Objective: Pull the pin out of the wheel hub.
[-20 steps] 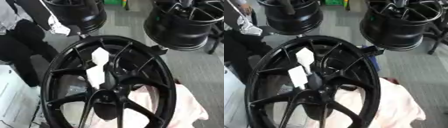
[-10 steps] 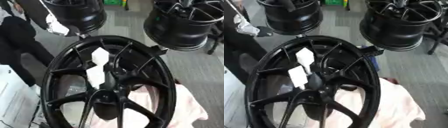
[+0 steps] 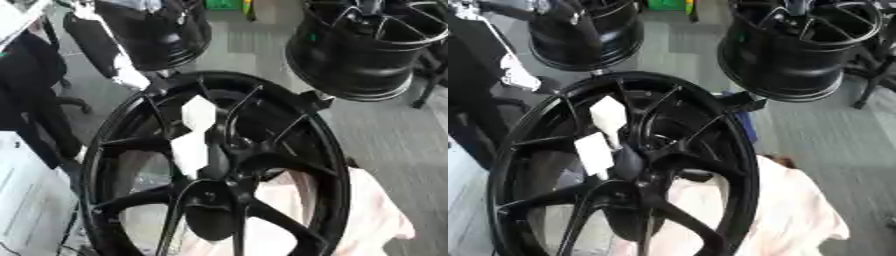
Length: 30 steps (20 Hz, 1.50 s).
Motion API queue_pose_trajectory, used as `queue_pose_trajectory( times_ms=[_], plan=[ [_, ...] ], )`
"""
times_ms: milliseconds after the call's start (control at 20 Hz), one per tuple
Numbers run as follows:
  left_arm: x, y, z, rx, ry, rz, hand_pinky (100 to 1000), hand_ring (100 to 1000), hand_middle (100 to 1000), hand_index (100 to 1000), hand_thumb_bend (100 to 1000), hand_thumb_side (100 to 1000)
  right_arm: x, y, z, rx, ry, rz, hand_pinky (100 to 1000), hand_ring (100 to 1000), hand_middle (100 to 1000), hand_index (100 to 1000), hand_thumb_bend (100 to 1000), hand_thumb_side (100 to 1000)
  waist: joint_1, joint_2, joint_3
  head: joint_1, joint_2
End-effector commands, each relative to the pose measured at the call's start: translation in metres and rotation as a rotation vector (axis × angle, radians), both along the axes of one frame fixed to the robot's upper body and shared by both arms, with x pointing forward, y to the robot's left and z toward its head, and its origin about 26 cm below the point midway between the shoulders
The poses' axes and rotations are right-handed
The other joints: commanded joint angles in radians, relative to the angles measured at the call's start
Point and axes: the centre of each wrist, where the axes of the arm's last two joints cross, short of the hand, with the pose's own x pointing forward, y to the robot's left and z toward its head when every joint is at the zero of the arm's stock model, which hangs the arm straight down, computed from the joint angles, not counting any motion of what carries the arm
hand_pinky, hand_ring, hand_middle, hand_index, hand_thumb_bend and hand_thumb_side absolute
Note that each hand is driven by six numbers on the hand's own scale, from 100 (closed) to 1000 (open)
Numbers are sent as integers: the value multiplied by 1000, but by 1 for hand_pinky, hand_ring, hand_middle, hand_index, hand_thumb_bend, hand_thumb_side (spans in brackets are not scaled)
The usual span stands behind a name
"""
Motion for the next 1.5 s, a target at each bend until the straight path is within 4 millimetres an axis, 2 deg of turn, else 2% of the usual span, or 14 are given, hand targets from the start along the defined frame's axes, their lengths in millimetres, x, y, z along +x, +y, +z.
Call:
queue_pose_trajectory(
  times_ms=[50, 350, 850, 1500],
  plan=[
    [6, 2, 3, 97, -23, -35, 850, 836, 776, 890, 422, 441, -1, -2, 11, -22, -26, 3, 787, 679, 592, 757, 100, 730, 0, -14, -3, 0, -9],
    [18, 0, -8, 117, -4, -32, 860, 861, 804, 913, 474, 460, 0, -1, 9, -16, -24, 6, 787, 679, 591, 756, 100, 731, -2, -13, -4, 6, -4],
    [24, -8, -17, 144, 10, -68, 879, 884, 827, 935, 558, 461, 1, -1, 7, -9, -16, 12, 788, 679, 591, 756, 100, 733, -1, -13, -5, 13, -4],
    [36, -15, -37, 171, 50, -82, 866, 868, 797, 923, 530, 477, 1, 0, 7, 2, -21, 14, 788, 679, 591, 756, 100, 733, -1, -12, -12, 19, -3]
  ],
)
